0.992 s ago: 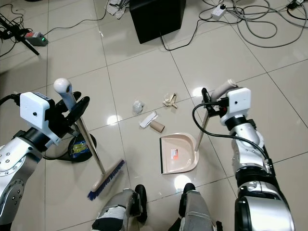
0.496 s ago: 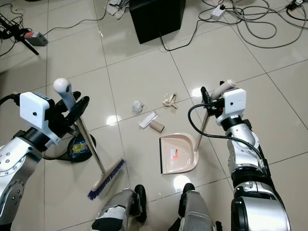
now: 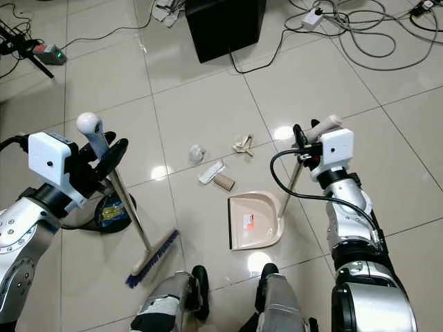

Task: Sweep floor

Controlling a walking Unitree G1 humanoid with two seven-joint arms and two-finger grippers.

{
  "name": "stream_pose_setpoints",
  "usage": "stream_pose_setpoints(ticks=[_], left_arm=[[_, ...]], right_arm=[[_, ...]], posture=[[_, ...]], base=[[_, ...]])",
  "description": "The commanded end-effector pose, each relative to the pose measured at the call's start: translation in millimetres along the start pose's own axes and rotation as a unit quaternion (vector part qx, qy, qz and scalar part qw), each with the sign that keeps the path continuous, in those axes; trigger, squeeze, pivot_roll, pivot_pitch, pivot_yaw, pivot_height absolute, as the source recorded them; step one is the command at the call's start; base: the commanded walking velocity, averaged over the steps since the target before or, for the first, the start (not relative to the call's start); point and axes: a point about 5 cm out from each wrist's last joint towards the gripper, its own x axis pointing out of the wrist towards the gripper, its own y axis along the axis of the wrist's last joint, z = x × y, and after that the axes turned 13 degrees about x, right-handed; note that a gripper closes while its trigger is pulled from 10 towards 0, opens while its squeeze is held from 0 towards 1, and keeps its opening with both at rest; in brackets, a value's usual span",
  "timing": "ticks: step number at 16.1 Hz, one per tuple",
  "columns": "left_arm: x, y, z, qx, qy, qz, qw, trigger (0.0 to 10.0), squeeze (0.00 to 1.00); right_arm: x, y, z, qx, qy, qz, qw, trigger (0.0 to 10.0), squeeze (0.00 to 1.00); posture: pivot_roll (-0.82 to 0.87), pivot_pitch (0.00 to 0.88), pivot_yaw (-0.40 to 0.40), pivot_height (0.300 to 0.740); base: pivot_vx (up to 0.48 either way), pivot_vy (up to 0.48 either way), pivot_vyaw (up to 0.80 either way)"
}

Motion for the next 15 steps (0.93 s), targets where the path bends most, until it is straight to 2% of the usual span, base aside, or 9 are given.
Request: stream_pose_setpoints(ticks=[1,9,12,13,15], left_arm=[[-6.3,-1,-5.6,0.014,0.015,-0.009,1.0,10.0,0.0],[-3.0,-4,-2.7,0.011,0.015,-0.009,1.0,10.0,0.0],[7.4,-11,-1.4,0.009,0.035,-0.01,0.999,10.0,0.0],[15.0,-18,-7.7,-0.001,0.071,-0.024,0.997,10.0,0.0],[22.4,-21,-11.3,-0.018,0.089,-0.035,0.995,10.0,0.0]], right_arm=[[-4.8,-9,-3.7,0.009,-0.001,-0.013,1.0,0.0,0.0],[-5.0,-10,-4.1,0.018,-0.021,-0.007,1.0,0.0,0.0],[-2.0,-3,-4.8,0.031,-0.053,0.022,0.998,0.0,0.0],[0.2,6,-9.0,0.039,-0.061,0.046,0.996,0.0,0.0],[0.5,15,-13.5,0.037,-0.061,0.064,0.995,0.0,0.0]], posture=[[0.31,0.318,0.163,0.74],[0.28,0.299,0.153,0.74],[0.18,0.236,0.116,0.74],[0.12,0.196,0.086,0.74],[0.08,0.176,0.079,0.74]], base=[[0.0,0.0,0.0],[0.0,0.0,0.0],[0.0,0.0,0.0],[0.0,0.0,0.0],[0.0,0.0,0.0]])
